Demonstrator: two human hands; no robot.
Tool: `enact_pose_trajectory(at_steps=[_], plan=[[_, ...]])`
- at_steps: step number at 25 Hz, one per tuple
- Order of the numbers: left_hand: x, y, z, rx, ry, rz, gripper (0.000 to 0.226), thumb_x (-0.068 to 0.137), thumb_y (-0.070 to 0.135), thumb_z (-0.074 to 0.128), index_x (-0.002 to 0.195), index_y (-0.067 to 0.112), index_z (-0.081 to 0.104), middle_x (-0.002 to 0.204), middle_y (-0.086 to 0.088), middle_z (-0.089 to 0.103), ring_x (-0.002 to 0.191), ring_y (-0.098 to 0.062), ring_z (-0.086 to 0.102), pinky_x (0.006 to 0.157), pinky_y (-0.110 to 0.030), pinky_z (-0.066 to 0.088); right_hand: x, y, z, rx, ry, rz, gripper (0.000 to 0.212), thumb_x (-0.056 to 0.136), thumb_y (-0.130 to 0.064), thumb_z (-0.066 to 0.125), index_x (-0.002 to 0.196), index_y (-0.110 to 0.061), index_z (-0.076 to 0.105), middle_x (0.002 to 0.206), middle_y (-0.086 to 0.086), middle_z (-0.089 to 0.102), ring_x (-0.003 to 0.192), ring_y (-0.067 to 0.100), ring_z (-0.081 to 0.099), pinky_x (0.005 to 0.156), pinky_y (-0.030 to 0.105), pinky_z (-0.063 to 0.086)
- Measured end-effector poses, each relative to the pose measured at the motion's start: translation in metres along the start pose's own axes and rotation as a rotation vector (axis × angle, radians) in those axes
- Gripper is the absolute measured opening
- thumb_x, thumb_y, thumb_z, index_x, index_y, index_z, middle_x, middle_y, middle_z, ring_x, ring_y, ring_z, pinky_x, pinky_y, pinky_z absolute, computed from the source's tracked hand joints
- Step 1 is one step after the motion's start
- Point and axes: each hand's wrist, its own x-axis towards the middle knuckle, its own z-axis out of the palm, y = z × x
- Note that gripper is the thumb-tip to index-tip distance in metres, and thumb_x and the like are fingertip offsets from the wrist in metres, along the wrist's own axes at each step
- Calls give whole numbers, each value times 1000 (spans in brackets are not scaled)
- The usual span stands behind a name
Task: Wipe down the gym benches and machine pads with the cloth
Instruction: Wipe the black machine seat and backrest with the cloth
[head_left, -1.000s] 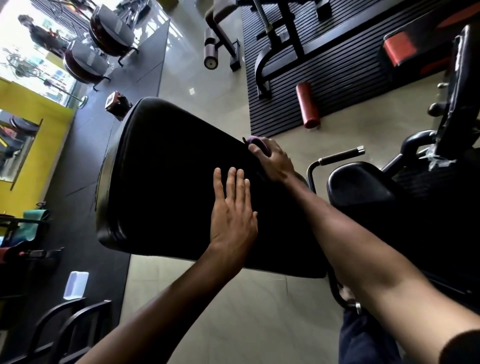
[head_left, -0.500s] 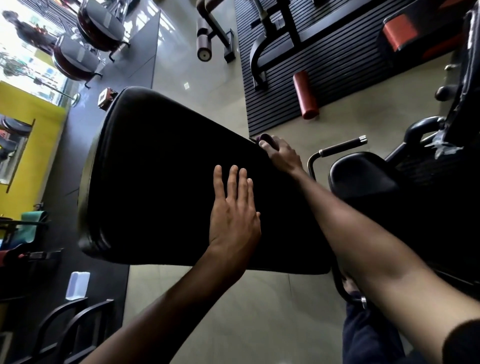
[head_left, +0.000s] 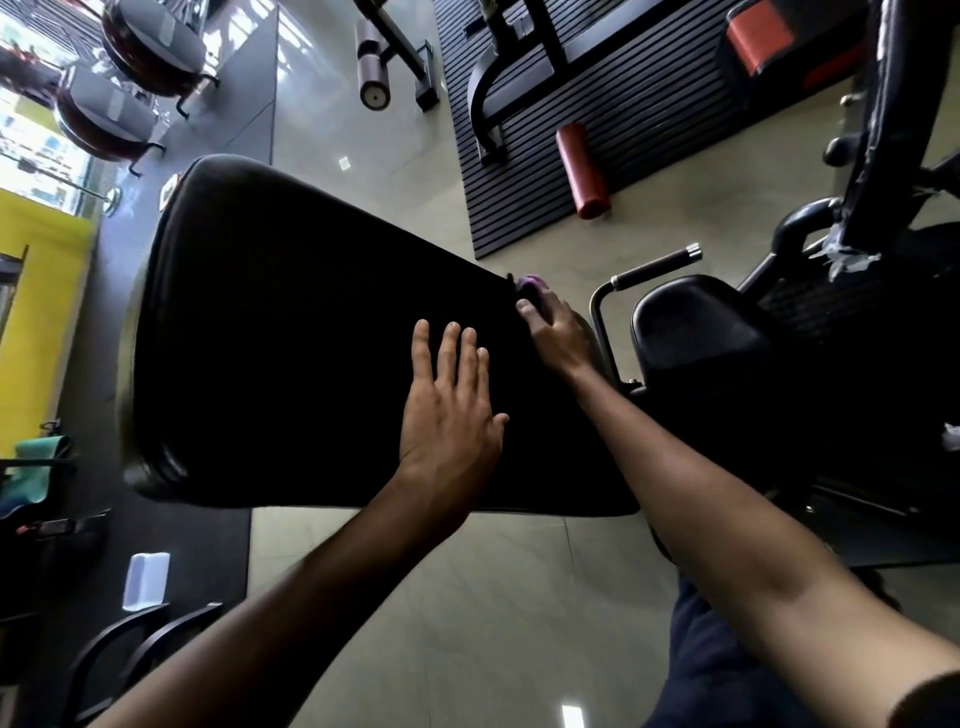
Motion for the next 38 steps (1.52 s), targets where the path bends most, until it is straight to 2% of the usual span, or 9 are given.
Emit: enact_pose_trajectory(at_steps=[5, 9, 12, 19, 23, 26, 33, 36, 38], plan=[[-2, 10, 2, -34, -16, 35, 71, 106, 47, 12, 157, 0, -5, 165, -22, -10, 153, -38, -14, 117, -66, -13, -110, 33, -5, 49, -23, -318, 51, 97, -54, 55, 146, -44, 45, 154, -22, 39, 145, 4, 35, 111, 28, 34], [-5, 25, 6, -36, -21, 65, 70, 105, 46, 10, 157, 0, -3, 165, -23, -8, 153, -40, -12, 117, -67, -12, -79, 91, -15, -29, 73, 119, 69, 88, -63, 52, 147, -28, 48, 149, 3, 51, 133, 24, 51, 104, 36, 42], [-3, 34, 8, -5, -35, 85, 70, 106, 45, 9, 157, -1, -3, 165, -23, -8, 153, -41, -11, 115, -70, -11, -40, 78, -16, -39, 58, 253, 51, 96, -50, 56, 144, -32, 52, 149, 6, 51, 134, 31, 51, 109, 38, 38], [2, 48, 15, 47, -20, 100, 69, 106, 45, 7, 156, -2, -5, 165, -24, -9, 152, -42, -12, 115, -71, -9, -145, 67, -9, 39, -18, -286, 50, 99, -51, 53, 147, -52, 40, 156, -32, 31, 149, 7, 30, 114, 36, 34], [3, 51, 16, 47, -24, 108, 69, 106, 44, 7, 156, -2, -2, 165, -23, -5, 153, -42, -9, 115, -71, -10, -127, 125, -21, -78, 79, 39, 67, 91, -67, 45, 150, -35, 41, 153, -1, 47, 134, 27, 50, 104, 42, 45], [8, 55, 16, 33, -26, 101, 69, 105, 45, 9, 158, 0, 2, 166, -22, -2, 153, -42, -7, 114, -73, -9, -89, 117, -22, -63, 87, 333, 59, 100, -57, 46, 150, -26, 45, 152, 9, 48, 134, 35, 49, 107, 40, 39], [13, 73, 21, 50, -48, 134, 73, 104, 51, 11, 159, 4, 3, 166, -22, -3, 153, -42, -8, 114, -73, -7, -176, 101, -9, 14, 1, -97, 56, 98, -62, 44, 149, -43, 37, 158, -3, 37, 143, 18, 38, 108, 36, 38], [19, 80, 24, 24, -38, 147, 71, 104, 51, 8, 160, 9, 6, 167, -21, -1, 153, -42, -7, 112, -76, -9, -161, 147, -22, -47, 56, 26, 64, 95, -65, 47, 150, -32, 41, 154, 1, 42, 139, 21, 45, 110, 40, 41], [22, 82, 25, 29, -46, 150, 70, 103, 55, 8, 161, 15, 6, 167, -19, -2, 153, -42, -9, 109, -78, -12, -139, 163, -29, -58, 76, 256, 59, 98, -60, 48, 148, -28, 46, 149, 5, 46, 134, 27, 50, 109, 39, 41]])
